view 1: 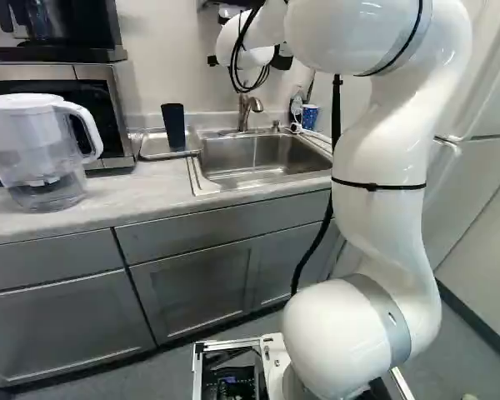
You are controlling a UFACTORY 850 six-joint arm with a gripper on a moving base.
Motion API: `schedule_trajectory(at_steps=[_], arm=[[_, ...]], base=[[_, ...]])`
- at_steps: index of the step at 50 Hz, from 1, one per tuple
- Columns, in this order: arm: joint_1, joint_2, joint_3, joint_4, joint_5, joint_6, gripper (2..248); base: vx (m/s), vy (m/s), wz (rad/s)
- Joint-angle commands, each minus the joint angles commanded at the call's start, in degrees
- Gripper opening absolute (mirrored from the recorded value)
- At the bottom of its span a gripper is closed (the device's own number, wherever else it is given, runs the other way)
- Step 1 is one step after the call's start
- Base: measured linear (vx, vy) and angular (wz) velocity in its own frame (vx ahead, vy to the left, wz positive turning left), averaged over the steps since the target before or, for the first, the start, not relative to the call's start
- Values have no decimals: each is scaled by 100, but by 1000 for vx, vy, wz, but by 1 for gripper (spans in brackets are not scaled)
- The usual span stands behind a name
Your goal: Rinse the cup and place it in the tray
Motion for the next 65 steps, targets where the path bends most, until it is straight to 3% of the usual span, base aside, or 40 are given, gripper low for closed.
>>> schedule_trajectory(at_steps=[65], arm=[[48, 9, 11, 0, -1048, 0, 247]], base=[[0, 0, 0]])
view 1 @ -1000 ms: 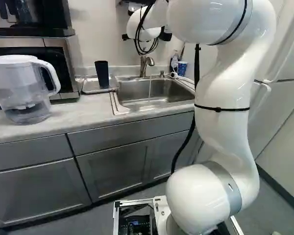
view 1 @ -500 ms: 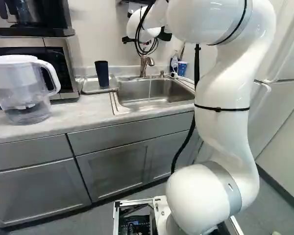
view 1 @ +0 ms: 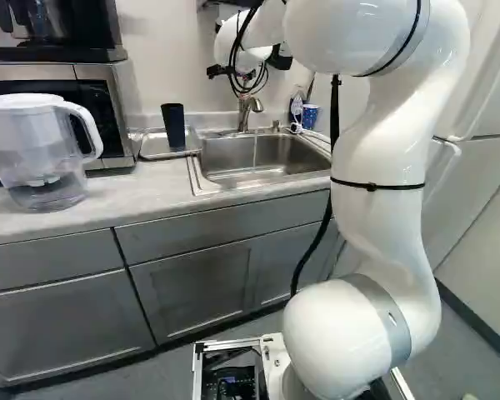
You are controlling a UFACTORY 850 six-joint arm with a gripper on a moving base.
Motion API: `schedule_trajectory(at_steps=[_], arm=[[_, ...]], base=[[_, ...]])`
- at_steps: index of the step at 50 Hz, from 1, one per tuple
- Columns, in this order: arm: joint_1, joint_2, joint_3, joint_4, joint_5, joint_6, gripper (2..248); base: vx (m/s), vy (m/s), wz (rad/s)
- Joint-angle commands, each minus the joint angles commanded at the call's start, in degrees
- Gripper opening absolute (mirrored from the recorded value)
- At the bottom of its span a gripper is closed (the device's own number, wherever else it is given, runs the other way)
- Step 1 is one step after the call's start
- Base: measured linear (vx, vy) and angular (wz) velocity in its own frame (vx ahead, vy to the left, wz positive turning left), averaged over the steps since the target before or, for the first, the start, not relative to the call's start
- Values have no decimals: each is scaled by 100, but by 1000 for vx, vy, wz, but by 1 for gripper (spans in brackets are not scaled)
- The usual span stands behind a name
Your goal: Rinse the cup and place it in the tray
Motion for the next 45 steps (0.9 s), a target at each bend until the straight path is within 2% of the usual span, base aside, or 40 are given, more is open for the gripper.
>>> schedule_trajectory(at_steps=[19, 45], arm=[[12, 139, 164, 0, -226, 0, 247], [40, 434, 505, 0, -248, 0, 247]], base=[[0, 0, 0], [0, 0, 0]])
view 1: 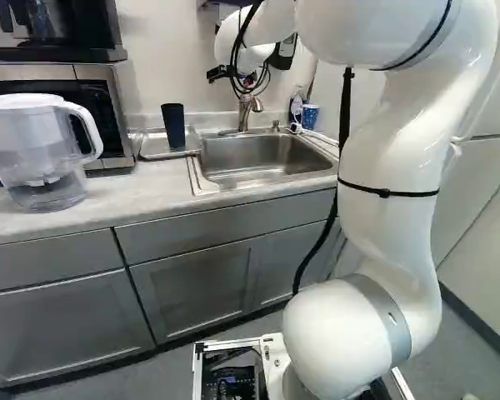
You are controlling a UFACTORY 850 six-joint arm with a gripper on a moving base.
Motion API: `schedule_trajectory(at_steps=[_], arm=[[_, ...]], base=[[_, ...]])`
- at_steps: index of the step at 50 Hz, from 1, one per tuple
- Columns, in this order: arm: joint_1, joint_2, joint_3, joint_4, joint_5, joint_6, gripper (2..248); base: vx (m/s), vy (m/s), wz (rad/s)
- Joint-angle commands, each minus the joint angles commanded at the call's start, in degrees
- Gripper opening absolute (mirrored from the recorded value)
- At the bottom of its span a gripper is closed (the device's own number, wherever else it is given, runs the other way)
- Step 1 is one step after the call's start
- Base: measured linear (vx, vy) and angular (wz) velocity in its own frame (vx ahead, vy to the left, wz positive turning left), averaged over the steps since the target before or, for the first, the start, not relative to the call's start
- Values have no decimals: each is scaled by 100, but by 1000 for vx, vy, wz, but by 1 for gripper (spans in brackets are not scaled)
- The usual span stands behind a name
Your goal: Rinse the cup and place it in the tray
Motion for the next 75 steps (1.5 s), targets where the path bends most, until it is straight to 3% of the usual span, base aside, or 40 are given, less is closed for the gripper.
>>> schedule_trajectory(at_steps=[22, 60, 75], arm=[[-21, 264, 299, 0, 0, 0, 247], [-394, 1270, 1386, 0, -15, 0, 247], [-505, 1660, 1783, 0, -365, 0, 247]], base=[[0, 0, 0], [0, 0, 0], [0, 0, 0]])
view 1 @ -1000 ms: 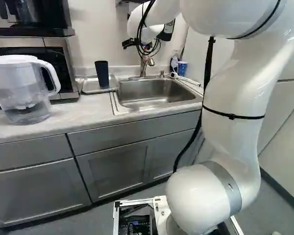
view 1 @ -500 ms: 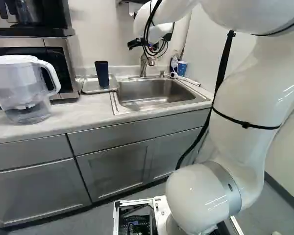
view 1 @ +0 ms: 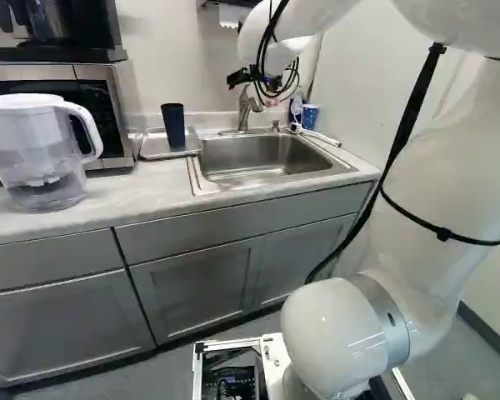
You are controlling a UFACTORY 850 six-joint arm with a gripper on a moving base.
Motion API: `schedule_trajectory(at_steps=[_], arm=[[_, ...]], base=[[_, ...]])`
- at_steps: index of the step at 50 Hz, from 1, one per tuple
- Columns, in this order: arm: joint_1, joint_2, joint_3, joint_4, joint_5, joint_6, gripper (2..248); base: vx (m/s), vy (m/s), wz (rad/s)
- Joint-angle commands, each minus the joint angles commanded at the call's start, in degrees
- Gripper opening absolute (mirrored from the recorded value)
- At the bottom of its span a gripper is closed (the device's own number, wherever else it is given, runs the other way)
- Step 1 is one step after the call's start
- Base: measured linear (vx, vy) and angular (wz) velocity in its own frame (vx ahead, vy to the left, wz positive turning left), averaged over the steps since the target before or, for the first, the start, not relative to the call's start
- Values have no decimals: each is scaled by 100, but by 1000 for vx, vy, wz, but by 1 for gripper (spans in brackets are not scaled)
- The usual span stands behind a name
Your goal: Rinse the cup and place it in the tray
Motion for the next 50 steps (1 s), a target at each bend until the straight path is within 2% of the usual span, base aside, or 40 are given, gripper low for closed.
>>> schedule_trajectory(at_steps=[21, 29, 30, 50], arm=[[-97, 464, 455, 0, -853, 0, 247], [-97, 464, 455, 0, -853, 0, 247], [-92, 551, 539, 0, -1096, 0, 247], [-79, 779, 752, 0, -2078, 0, 247]], base=[[0, 0, 0], [0, 0, 0], [0, 0, 0], [0, 0, 0]])
